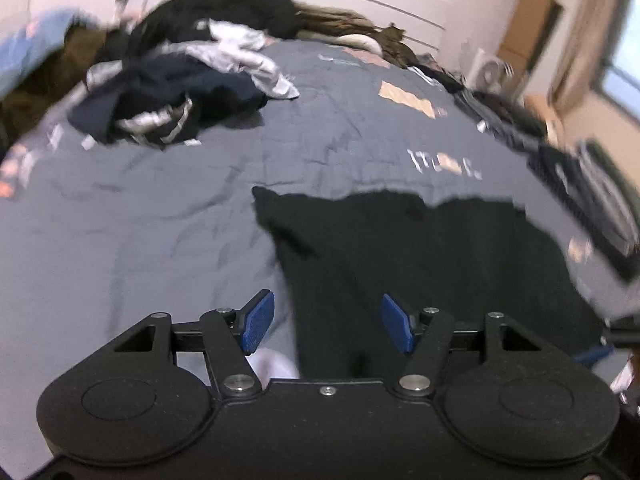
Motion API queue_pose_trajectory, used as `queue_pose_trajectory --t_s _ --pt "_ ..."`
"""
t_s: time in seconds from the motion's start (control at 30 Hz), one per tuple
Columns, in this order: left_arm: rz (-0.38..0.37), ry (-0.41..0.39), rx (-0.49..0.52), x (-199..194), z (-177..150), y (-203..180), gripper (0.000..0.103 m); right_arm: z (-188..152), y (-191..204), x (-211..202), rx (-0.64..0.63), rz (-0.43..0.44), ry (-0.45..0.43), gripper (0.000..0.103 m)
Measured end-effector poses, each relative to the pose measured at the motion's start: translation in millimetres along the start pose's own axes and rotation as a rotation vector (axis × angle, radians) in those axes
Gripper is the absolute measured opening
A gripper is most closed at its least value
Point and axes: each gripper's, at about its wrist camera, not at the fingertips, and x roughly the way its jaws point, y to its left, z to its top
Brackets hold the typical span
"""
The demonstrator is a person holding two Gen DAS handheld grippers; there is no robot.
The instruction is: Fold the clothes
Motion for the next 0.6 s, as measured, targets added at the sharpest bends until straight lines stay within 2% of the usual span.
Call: queue_pose_trajectory --t_s 0.03,0.07,0.13,0.2,0.3,0.43,0.47,0.5,0.57,0.6 --pt "-0.002 0.0 -0.013 12 8 4 0.054 2 -10 -8 0.05 0.003 -0.043 0.057" --pt "-0.003 0.002 -0.029 24 16 8 0.046 2 -20 -12 0.099 -0.015 -0.082 0.061" --pt "0.006 0.023 -0.059 49 31 17 0.036 1 -41 -22 0.197 -0.052 -0.158 0.064" --pt "0.009 0.064 -0.102 73 42 29 0.036 -1 -62 -30 0.292 -0.091 -0.229 0.064" --pt "0.016 0.11 -0.147 102 51 42 0.036 -7 -83 -27 0.353 -0.198 -0.23 0.064" --pt "0.002 0.105 -0.185 124 52 51 0.034 -12 -92 -18 0.363 -0.235 -0.211 0.064" --pt "0.001 0.096 -0.173 127 53 50 0.012 -12 -92 -17 0.363 -0.229 -0.209 0.064" --pt "0.009 0.089 -0.147 129 55 48 0.006 -11 -91 -15 0.36 -0.222 -0.21 0.064" --pt "0.027 0.017 -0.096 125 62 43 0.005 -9 -88 -13 0.349 -0.213 -0.216 0.064" --pt "0.038 -0.025 -0.11 121 64 45 0.005 -8 -88 -14 0.345 -0.214 -0.222 0.064"
